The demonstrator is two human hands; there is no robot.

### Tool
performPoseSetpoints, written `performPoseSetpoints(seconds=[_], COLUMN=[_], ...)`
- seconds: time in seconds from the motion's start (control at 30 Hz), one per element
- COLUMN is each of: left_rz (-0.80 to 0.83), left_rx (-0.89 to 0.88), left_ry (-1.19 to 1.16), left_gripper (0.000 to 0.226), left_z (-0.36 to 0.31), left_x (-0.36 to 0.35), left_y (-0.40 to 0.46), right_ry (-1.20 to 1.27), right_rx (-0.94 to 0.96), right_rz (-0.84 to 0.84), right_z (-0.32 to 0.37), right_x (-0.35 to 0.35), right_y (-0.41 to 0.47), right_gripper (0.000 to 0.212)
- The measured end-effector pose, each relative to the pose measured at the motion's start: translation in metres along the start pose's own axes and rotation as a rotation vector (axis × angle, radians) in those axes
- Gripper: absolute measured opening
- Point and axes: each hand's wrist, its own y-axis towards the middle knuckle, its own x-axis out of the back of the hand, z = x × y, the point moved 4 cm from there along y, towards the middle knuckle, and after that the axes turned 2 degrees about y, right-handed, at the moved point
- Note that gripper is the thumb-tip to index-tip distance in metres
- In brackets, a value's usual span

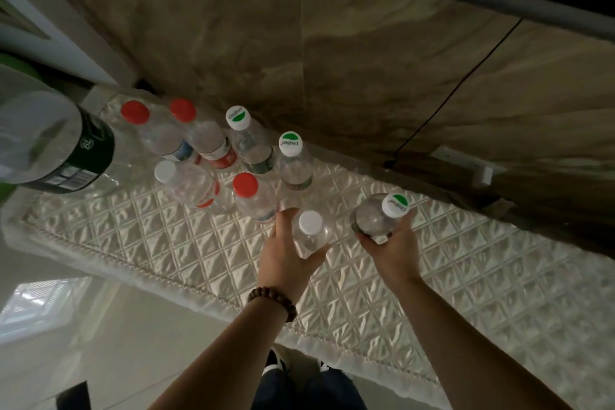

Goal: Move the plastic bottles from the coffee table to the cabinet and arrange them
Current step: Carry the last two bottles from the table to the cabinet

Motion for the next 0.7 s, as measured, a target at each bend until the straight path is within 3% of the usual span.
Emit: performPoseSetpoints(seconds=[0.2, 0.37, 0.5, 0.7], left_rz=[0.013, 0.026, 0.005, -0.078], left_rx=[-0.011, 0.003, -0.030, -0.121], left_ry=[0.009, -0.001, 0.072, 0.197], left_gripper=[0.077, 0.110, 0.107, 0.087], left_z=[-0.004, -0.009, -0.022, -0.053], left_x=[-0.001, 0.008, 0.024, 0.061], left_y=[-0.003, -0.010, -0.024, -0.059], right_ry=[-0.006, -0.041, -0.080, -0.233], right_rx=[-0.005, 0.005, 0.044, 0.160], right_rz=[0.031, 0.091, 0.113, 0.119], right_z=[0.002, 0.008, 0.036, 0.093], right_x=[-0.002, 0.011, 0.033, 0.069], right_y=[-0.004, -0.011, -0.025, -0.057], right_gripper=[0.083, 0.103, 0.105, 0.090])
